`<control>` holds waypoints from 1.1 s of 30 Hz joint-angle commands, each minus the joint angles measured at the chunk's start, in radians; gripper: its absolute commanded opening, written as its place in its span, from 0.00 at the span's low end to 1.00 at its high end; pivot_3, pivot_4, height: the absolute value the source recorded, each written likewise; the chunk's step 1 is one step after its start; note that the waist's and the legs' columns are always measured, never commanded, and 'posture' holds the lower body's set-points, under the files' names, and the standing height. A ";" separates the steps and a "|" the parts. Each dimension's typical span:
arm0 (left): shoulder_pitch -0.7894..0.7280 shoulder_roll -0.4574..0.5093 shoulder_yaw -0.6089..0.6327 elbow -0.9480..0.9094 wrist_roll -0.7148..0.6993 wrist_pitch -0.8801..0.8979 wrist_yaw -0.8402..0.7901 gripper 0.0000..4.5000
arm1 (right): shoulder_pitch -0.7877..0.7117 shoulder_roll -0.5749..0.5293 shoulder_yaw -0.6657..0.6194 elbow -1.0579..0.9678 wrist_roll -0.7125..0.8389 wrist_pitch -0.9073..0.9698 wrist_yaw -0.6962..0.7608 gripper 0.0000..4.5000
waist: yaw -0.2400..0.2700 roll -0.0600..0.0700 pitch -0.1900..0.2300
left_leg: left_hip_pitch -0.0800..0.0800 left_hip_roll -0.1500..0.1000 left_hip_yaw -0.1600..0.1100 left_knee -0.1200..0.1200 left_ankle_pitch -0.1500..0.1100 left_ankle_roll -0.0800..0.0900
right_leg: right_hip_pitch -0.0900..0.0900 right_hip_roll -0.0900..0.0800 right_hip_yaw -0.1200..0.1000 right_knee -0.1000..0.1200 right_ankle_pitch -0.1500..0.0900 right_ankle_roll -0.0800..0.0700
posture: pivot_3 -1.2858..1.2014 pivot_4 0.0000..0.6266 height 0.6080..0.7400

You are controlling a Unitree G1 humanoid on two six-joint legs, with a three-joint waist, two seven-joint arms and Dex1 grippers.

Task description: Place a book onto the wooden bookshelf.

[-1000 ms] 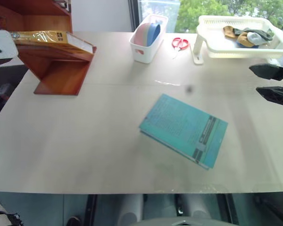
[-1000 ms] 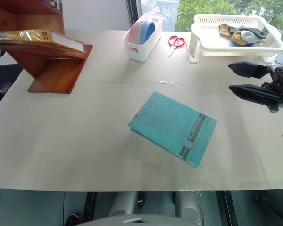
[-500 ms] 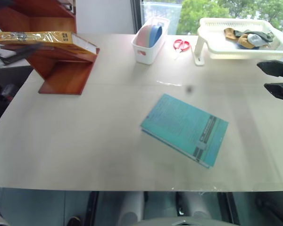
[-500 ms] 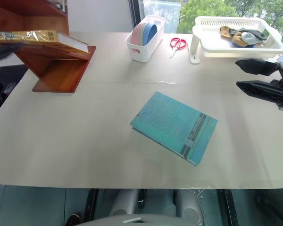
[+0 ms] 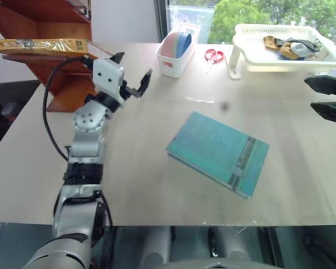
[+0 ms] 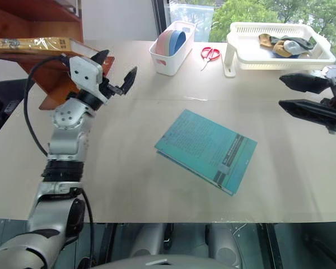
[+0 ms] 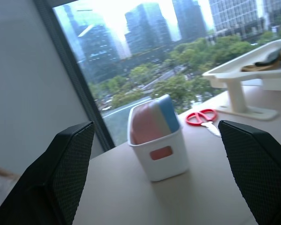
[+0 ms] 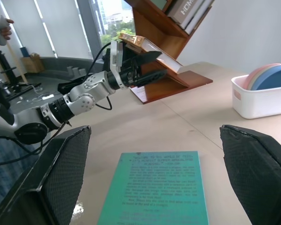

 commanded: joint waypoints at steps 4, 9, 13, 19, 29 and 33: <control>-0.085 -0.015 0.069 0.091 0.048 -0.092 0.188 0.99 | 0.025 -0.018 -0.065 -0.046 0.027 0.001 -0.021 1.00 | 0.001 0.000 0.000 | 0.000 0.000 0.000 0.000 0.000 0.000 | 0.000 0.000 0.000 0.000 0.000 0.000 | 0.52 0.24 1.00; -0.009 -0.018 0.052 0.022 -0.004 -0.018 0.103 0.99 | 0.073 -0.021 -0.080 -0.049 0.024 0.004 -0.028 1.00 | -0.001 0.000 0.000 | 0.000 0.000 0.000 0.000 0.000 0.000 | 0.000 0.000 0.000 -0.001 0.000 0.000 | 0.52 0.24 1.00; 0.179 -0.011 -0.029 -0.149 -0.040 0.138 -0.050 0.99 | 0.184 0.000 -0.090 -0.077 -0.004 -0.008 -0.032 1.00 | 0.000 0.000 0.000 | 0.001 0.000 0.000 -0.002 0.000 0.000 | 0.002 0.000 0.000 -0.002 0.000 0.000 | 0.52 0.24 1.00; 0.503 0.045 -0.028 -0.480 -0.166 0.451 -0.161 0.99 | 0.285 0.184 -0.103 -0.041 -0.119 -0.143 -0.246 1.00 | -0.004 -0.002 -0.002 | 0.003 0.003 -0.004 -0.005 0.000 0.000 | 0.002 0.000 0.001 -0.004 0.000 0.000 | 0.52 0.24 1.00; 0.934 0.035 0.026 -0.766 -0.268 0.502 -0.214 0.99 | 0.598 0.414 0.040 0.051 -0.452 -0.680 -0.178 1.00 | 0.001 0.004 -0.006 | 0.011 0.003 -0.005 -0.011 0.000 -0.001 | 0.012 0.000 0.001 -0.013 0.000 0.000 | 0.52 0.24 1.00; 0.997 0.020 0.018 -0.787 -0.298 0.454 -0.271 0.99 | 0.663 0.439 0.064 0.140 -0.510 -0.858 -0.132 1.00 | 0.000 0.004 -0.007 | 0.022 0.003 -0.001 -0.017 -0.001 -0.001 | 0.022 -0.003 0.003 -0.019 -0.002 -0.003 | 0.52 0.24 1.00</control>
